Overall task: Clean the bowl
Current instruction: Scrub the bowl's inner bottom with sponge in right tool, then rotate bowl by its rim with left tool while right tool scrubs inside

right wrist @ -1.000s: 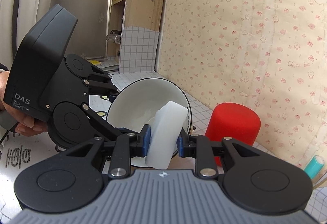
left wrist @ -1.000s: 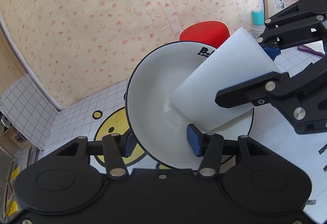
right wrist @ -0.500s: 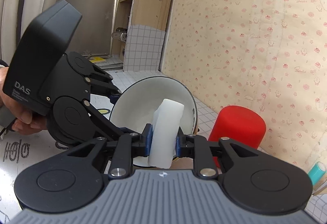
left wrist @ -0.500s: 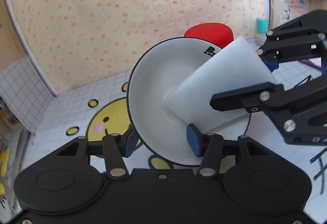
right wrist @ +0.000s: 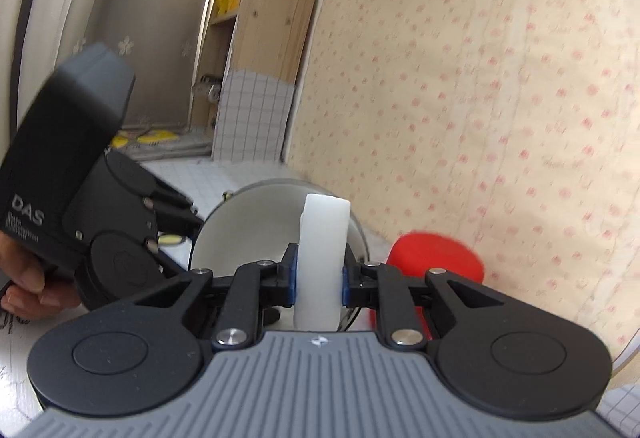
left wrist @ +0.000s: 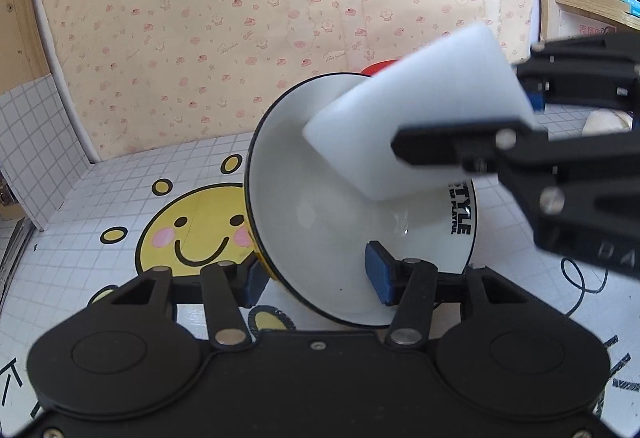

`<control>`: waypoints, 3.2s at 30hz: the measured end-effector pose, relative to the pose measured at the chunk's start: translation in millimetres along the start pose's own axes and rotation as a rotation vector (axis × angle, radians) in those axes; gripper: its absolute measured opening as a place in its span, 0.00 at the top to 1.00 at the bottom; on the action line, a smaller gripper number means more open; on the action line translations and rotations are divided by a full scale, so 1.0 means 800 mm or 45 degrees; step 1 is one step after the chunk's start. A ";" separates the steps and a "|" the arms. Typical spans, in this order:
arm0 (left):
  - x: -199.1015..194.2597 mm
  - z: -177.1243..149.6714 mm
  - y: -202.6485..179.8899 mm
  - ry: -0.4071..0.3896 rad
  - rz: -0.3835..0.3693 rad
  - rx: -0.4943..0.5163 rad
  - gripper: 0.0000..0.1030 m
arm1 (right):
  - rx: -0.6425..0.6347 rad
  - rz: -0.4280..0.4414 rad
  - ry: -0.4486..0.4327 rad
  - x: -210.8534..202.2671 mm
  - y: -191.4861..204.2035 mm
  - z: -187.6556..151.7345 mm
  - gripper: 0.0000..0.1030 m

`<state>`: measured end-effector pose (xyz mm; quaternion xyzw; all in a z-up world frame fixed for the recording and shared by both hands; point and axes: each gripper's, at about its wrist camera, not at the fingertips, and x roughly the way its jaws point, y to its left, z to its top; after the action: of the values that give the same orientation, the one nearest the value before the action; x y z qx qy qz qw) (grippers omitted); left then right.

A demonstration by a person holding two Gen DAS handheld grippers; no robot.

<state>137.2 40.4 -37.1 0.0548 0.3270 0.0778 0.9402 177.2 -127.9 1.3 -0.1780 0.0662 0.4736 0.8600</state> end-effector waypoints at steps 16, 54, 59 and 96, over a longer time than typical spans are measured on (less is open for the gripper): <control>0.001 0.005 0.007 0.010 -0.009 0.025 0.47 | 0.064 0.145 0.101 0.011 -0.001 -0.004 0.80; 0.002 0.007 0.008 0.013 0.000 0.053 0.45 | -0.033 0.148 0.254 0.030 0.005 -0.015 0.80; 0.008 0.007 0.003 -0.006 0.014 0.024 0.37 | -0.002 0.195 0.301 0.031 0.004 -0.024 0.79; -0.003 0.010 0.005 -0.005 -0.022 0.144 0.60 | -0.008 0.165 0.209 0.019 0.007 -0.011 0.72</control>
<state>139.8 43.5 -29.0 0.1051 0.3295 0.0511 0.9369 181.5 -116.2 -12.7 -0.2143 0.1461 0.5122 0.8187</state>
